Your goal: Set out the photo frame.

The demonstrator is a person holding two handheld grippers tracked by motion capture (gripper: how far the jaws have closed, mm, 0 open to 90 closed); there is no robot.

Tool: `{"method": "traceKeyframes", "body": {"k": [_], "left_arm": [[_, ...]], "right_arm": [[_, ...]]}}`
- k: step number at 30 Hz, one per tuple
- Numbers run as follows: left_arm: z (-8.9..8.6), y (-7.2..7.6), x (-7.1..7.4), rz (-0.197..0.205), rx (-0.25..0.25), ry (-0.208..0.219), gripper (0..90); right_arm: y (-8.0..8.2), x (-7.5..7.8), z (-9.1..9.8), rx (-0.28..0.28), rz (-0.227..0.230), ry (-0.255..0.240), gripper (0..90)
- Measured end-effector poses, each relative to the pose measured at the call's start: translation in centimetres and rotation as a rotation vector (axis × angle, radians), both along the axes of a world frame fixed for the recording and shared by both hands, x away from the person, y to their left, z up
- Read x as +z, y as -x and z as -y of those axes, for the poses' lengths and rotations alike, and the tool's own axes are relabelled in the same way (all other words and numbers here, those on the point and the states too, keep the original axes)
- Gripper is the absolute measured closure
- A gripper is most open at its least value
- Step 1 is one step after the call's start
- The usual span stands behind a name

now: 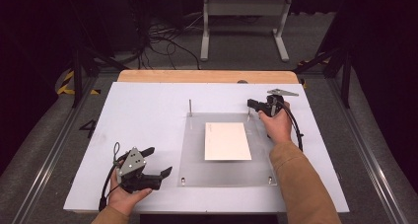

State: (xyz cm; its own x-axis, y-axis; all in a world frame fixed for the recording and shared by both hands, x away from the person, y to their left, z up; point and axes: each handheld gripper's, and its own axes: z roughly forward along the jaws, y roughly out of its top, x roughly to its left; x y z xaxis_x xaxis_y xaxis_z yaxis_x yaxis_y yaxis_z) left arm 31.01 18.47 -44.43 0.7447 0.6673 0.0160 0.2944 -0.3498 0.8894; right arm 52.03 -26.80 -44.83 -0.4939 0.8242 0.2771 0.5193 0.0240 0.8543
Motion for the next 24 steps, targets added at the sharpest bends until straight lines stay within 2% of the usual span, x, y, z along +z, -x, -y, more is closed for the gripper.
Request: {"method": "traceKeyframes", "body": {"k": [4,6,13,14,17,21,24], "left_arm": [[0.5,-0.2,0.1,0.038,-0.037,0.036,10.6],[1.1,-0.4,0.1,0.064,-0.043,0.032,6.8],[2.7,-0.7,0.1,0.078,-0.092,0.023,6.9],[3.2,-0.9,0.3,0.097,-0.108,0.033,6.9],[3.5,-1.0,0.6,0.111,-0.125,0.039,8.7],[4.4,-1.4,1.1,0.158,-0.151,0.050,9.0],[5.2,-1.8,0.9,0.179,-0.177,0.078,9.8]], "right_arm": [[-0.1,-0.1,0.0,-0.001,-0.004,-0.009,85.9],[-0.1,-0.1,0.1,0.000,-0.007,-0.016,85.9],[-0.2,-0.2,0.1,-0.007,-0.014,-0.028,85.8],[-0.2,-0.2,0.1,-0.007,-0.016,-0.031,85.8],[-0.2,-0.1,0.1,-0.008,-0.018,-0.031,85.8],[-0.2,-0.1,0.1,-0.008,-0.019,-0.029,85.8],[-0.3,-0.2,0.0,-0.012,-0.022,-0.034,85.7]]}}
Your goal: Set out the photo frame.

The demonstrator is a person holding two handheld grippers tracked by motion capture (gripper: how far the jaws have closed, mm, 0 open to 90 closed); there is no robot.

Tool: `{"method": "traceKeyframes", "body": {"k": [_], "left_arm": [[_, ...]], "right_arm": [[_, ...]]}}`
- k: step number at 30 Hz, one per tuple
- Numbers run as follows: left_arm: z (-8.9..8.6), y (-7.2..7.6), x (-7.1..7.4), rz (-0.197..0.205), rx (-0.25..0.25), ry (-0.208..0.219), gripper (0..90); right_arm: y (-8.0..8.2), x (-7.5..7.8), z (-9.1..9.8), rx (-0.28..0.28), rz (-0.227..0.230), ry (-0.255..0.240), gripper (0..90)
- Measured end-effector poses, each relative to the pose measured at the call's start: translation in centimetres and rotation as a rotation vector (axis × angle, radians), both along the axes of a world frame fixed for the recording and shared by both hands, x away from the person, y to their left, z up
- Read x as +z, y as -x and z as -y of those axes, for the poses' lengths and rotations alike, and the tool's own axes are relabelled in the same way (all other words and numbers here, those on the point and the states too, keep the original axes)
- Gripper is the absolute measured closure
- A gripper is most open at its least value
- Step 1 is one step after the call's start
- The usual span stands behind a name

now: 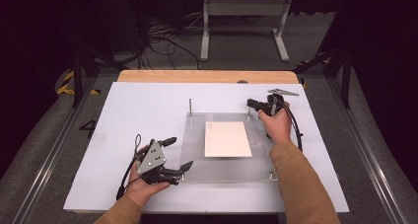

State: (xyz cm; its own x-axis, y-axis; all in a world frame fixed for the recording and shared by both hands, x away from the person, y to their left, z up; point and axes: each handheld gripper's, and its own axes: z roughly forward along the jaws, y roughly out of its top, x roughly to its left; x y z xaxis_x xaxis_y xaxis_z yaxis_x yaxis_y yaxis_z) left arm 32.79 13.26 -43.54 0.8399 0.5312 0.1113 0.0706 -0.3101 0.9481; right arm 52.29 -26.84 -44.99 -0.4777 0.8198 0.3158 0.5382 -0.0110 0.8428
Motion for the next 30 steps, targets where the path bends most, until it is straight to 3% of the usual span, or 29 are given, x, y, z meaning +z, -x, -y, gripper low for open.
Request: {"method": "traceKeyframes", "body": {"k": [4,6,11,15,21,26,29,30], "left_arm": [[0.5,-0.4,-0.4,-0.003,-0.021,-0.005,12.0],[0.6,-0.9,-0.8,-0.018,-0.040,0.028,12.4],[1.1,-1.3,-0.9,0.002,-0.066,0.036,20.4],[1.7,-1.2,-0.9,0.048,-0.097,0.005,39.7],[1.7,-1.2,-0.8,0.068,-0.088,-0.041,44.7],[1.6,-1.4,-0.7,0.087,-0.104,-0.062,48.4],[1.5,-1.4,-0.7,0.087,-0.106,-0.058,48.5],[1.5,-1.5,-0.6,0.085,-0.106,-0.057,48.5]], "right_arm": [[0.0,0.0,0.1,0.005,-0.002,-0.008,85.5],[0.0,-0.1,0.1,0.006,-0.002,-0.012,85.4],[0.0,-0.1,0.2,0.004,-0.012,-0.023,85.1],[0.0,-0.1,0.2,0.004,-0.015,-0.035,84.8],[0.1,-0.1,0.2,0.009,-0.021,-0.032,84.0],[0.3,0.2,0.0,0.004,-0.033,0.005,81.4],[0.5,0.2,0.0,0.008,-0.047,0.061,69.5],[0.6,0.1,0.1,0.014,-0.031,0.063,66.9]]}}
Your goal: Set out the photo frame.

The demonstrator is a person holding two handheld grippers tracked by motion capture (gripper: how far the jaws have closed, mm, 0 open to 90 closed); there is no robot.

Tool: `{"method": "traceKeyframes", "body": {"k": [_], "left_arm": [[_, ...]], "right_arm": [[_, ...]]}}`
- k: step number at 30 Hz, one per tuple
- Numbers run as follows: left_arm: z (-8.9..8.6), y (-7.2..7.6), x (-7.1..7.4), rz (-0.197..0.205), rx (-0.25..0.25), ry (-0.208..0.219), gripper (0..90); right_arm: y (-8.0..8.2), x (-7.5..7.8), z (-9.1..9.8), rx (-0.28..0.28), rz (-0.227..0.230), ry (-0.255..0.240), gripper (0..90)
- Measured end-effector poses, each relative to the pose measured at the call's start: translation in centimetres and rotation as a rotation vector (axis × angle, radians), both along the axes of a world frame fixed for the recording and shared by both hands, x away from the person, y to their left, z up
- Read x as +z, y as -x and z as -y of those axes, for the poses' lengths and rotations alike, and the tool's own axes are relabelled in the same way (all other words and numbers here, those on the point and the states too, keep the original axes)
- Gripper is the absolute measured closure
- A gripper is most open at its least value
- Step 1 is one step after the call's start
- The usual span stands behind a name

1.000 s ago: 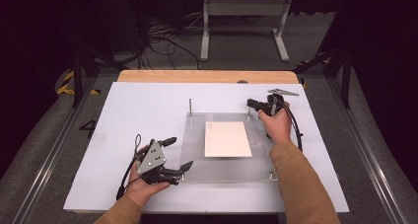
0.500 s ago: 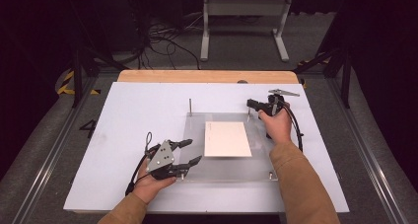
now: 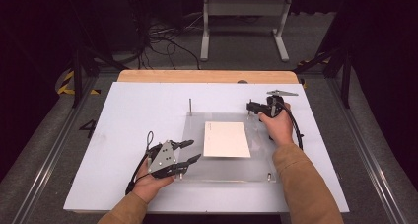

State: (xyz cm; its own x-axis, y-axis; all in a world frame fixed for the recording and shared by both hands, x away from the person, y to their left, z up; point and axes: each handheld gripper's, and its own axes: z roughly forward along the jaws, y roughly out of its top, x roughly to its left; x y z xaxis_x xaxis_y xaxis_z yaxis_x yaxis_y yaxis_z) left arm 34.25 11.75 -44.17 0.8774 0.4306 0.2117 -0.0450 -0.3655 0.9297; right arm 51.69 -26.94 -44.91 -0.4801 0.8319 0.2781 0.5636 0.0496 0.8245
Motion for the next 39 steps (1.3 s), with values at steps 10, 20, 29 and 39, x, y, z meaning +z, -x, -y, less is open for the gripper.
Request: {"method": "traceKeyframes", "body": {"k": [10,20,29,39], "left_arm": [[-0.1,-0.3,0.4,-0.017,-0.007,0.002,48.5],[-0.2,-0.6,0.9,-0.035,-0.011,0.004,48.5],[-0.3,-0.8,1.2,-0.044,-0.014,0.001,48.6],[-0.4,-0.9,1.4,-0.041,-0.015,-0.008,48.9]], "right_arm": [[2.5,1.9,1.3,0.052,0.096,-0.018,48.4],[7.0,4.4,1.8,0.129,0.166,0.051,37.6],[11.3,5.7,3.2,0.190,0.244,0.054,35.2],[14.9,6.0,4.2,0.233,0.285,0.090,32.0]]}}
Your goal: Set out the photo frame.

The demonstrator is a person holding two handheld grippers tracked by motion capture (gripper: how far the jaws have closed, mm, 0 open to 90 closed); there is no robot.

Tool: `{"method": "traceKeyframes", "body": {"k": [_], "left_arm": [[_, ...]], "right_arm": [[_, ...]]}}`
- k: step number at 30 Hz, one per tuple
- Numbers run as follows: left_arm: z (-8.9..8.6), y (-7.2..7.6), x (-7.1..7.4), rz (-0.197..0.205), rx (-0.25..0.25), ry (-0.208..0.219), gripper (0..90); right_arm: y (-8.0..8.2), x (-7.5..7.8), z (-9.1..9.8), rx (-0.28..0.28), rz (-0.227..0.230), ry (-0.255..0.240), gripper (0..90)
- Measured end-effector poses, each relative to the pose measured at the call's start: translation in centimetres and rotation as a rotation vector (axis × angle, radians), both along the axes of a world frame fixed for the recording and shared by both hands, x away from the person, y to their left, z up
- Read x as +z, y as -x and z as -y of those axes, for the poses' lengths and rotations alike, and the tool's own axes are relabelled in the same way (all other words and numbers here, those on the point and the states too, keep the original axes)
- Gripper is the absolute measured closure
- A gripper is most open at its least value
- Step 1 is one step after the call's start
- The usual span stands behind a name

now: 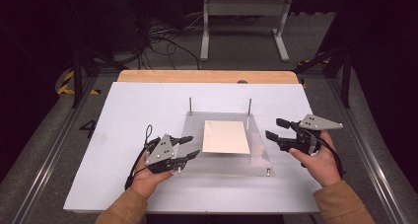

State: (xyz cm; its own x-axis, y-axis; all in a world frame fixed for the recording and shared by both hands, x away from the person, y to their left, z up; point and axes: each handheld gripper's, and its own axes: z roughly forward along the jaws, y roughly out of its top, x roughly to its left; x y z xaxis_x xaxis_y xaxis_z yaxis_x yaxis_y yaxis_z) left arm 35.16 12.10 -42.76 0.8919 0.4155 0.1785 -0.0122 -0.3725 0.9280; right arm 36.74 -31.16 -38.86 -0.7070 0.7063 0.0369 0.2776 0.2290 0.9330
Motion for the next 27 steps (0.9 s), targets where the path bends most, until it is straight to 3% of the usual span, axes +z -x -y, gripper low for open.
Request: {"method": "traceKeyframes", "body": {"k": [7,14,18,19,20,21,23,27], "left_arm": [[0.0,0.0,0.0,-0.005,0.005,0.007,48.9],[-0.1,-0.1,0.1,-0.008,0.001,0.002,48.8],[-0.1,-0.1,0.1,-0.007,0.003,0.008,48.8],[-0.1,-0.1,0.1,-0.008,0.002,0.006,48.8],[-0.1,-0.1,0.1,-0.008,0.002,0.005,48.8],[-0.1,-0.1,0.1,-0.008,0.002,0.006,48.8],[-0.1,-0.1,0.1,-0.008,0.002,0.005,48.8],[-0.1,-0.1,0.1,-0.008,0.004,0.007,48.7]], "right_arm": [[2.5,-0.1,0.6,0.013,0.019,0.026,30.8],[3.8,-0.2,1.0,0.020,0.039,0.038,29.8],[4.1,-0.6,0.6,0.065,0.048,0.083,30.5],[4.2,-0.9,0.3,0.089,0.055,0.140,30.6],[4.2,-0.9,0.3,0.089,0.055,0.140,30.6],[4.2,-1.2,0.1,0.111,0.060,0.194,29.7],[4.2,-1.4,-0.2,0.125,0.073,0.220,27.9],[4.2,-1.5,-0.9,0.144,0.089,0.204,23.5]]}}
